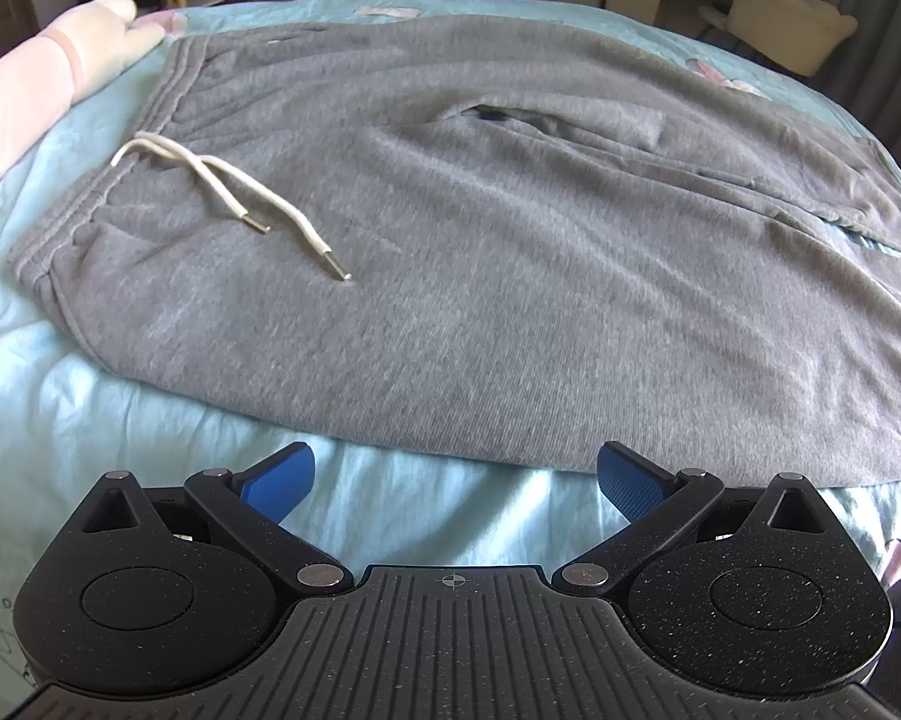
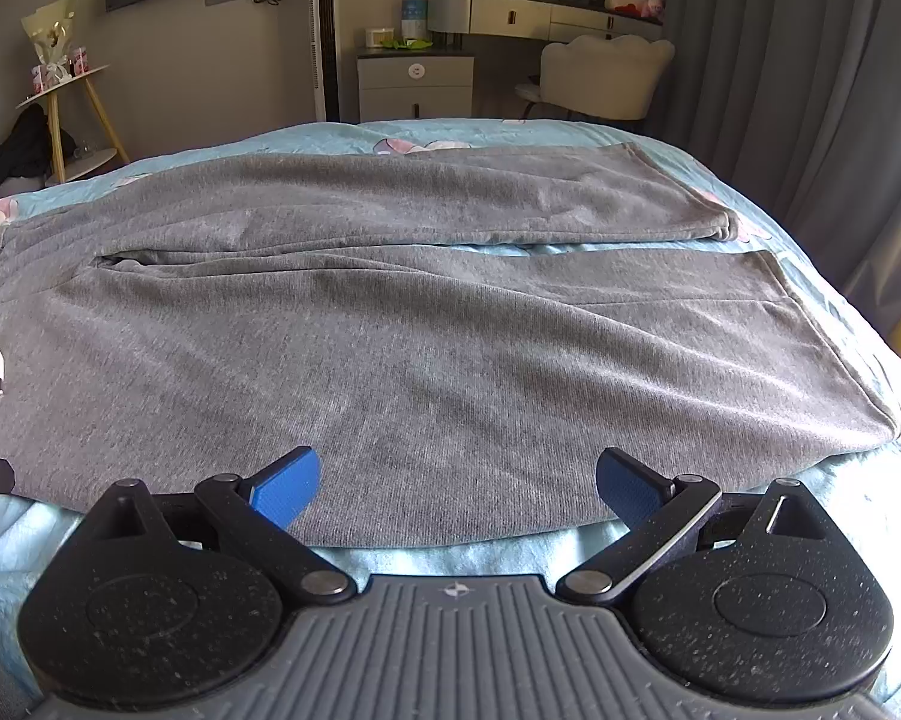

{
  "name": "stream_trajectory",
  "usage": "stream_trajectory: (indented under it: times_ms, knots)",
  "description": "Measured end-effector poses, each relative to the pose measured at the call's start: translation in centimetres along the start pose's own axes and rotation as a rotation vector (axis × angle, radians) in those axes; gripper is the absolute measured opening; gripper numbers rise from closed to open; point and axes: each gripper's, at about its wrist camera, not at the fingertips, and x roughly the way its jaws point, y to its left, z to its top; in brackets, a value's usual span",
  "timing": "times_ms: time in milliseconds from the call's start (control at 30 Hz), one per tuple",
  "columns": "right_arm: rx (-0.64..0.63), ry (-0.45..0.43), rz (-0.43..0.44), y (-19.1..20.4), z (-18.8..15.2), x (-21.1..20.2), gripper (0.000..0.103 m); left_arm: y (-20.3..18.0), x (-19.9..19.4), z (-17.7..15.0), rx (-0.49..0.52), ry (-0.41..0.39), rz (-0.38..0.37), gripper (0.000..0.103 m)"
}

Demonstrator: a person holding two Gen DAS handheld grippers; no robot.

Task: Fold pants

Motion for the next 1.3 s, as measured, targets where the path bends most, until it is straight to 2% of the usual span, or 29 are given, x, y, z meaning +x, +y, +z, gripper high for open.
stream_trajectory:
  times_ms: [1300]
  knots:
    - [0.041, 0.017, 0.004, -0.67, -0.04, 0.15, 0.099, 0.19, 0.16, 0.22, -0.019, 0.019, -0.021, 0.103]
